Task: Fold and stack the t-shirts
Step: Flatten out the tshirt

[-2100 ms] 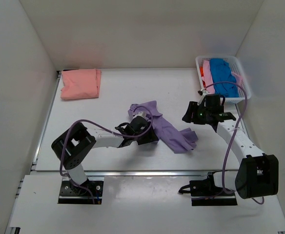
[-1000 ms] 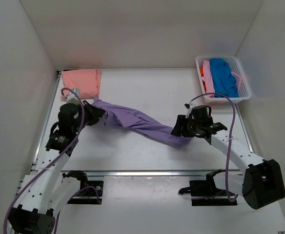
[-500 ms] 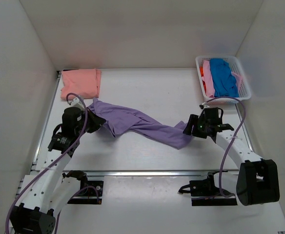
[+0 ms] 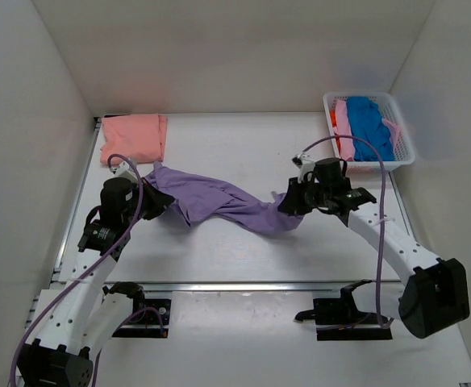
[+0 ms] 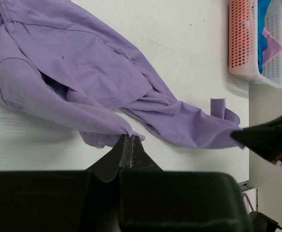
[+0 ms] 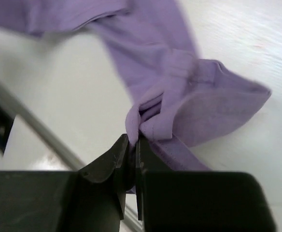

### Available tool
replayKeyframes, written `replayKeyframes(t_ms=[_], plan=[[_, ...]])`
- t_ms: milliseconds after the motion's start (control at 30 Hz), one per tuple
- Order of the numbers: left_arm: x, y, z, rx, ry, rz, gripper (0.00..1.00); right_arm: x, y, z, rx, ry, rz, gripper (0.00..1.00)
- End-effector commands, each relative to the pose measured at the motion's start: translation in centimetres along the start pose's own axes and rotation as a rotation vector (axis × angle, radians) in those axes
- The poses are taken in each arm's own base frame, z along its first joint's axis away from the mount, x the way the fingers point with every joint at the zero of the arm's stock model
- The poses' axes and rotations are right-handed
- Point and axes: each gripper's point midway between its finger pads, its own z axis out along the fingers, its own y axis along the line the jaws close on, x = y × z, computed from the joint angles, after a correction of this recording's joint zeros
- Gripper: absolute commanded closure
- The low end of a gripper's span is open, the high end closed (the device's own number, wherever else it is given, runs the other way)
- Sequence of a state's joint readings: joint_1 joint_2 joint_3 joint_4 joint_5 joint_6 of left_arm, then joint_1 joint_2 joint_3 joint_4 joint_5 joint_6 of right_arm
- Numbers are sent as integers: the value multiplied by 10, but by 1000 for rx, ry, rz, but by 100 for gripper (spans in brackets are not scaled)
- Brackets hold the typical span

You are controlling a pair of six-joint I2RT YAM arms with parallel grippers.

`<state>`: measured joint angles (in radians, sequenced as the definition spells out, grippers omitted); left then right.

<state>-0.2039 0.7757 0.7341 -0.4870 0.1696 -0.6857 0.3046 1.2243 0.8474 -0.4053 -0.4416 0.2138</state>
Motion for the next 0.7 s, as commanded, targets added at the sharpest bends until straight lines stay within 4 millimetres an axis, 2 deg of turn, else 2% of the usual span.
replayKeyframes(t_ms=[0,33,67,100,133,167,200,300,433,500,533,600,633,667], plan=[[-11,-11,-8,39,-35,10,100,53,36,-9,-122,188,-97,97],[-13,-13,-9,43,-43,14,100,84,36,-7,-120,271,-79,91],[-14,-13,-8,43,-41,13,100,101,36,-11,-102,308,-78,86],[-13,-11,-8,38,-40,10,100,125,26,-11,-68,361,-47,75],[-12,-10,-6,39,-40,8,100,131,24,-12,-46,353,-18,60],[-8,-11,-6,49,-28,6,100,128,29,-15,-47,318,-24,55],[-9,-8,-5,41,-37,5,100,126,36,-15,-100,297,-18,45],[-3,-8,-2,51,-18,-4,100,93,31,-24,-137,164,80,34],[-6,-13,-3,66,-27,-6,100,70,2,-29,-42,86,128,33],[-5,-9,-2,53,-25,-6,100,57,2,-29,-32,47,124,38],[-8,-10,-3,58,-33,-7,100,57,6,-27,-37,44,107,40],[-6,-10,-3,58,-25,-8,100,51,16,-25,-50,29,87,52],[-5,-11,-3,64,-24,0,100,54,28,-22,-80,36,56,59],[-6,-11,-3,65,-27,-5,100,56,38,-20,-101,44,38,60]])
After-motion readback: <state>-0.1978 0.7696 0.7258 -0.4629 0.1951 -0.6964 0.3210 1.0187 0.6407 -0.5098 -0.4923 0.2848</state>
